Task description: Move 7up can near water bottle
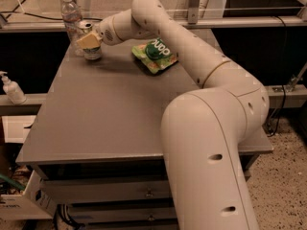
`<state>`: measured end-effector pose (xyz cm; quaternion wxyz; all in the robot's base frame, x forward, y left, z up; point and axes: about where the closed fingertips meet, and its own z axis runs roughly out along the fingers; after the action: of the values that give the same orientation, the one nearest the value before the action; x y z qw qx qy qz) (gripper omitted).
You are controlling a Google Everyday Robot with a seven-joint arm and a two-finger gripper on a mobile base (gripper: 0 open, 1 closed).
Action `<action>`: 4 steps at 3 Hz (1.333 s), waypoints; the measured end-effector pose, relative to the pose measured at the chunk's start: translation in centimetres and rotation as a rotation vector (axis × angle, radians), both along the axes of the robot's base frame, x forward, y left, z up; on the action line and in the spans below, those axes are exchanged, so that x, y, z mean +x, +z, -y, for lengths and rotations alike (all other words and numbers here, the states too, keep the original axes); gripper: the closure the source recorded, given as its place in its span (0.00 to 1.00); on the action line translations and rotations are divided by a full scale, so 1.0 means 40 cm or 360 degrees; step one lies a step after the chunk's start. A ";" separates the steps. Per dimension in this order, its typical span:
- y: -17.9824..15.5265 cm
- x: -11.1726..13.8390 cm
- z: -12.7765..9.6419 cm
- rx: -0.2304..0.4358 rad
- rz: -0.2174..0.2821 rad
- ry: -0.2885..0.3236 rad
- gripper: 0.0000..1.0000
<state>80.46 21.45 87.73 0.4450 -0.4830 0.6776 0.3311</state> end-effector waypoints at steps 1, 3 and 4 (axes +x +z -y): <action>-0.012 -0.005 -0.004 -0.0008 -0.0016 0.0006 0.77; -0.034 -0.011 0.031 -0.0016 -0.0027 -0.0012 0.31; -0.031 -0.011 0.031 -0.0015 -0.0027 -0.0012 0.08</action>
Offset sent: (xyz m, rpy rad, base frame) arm -0.0045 -0.0211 -0.0114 -0.0120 0.0159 -0.0188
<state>80.00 20.20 86.49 0.4381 -0.4797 0.6848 0.3301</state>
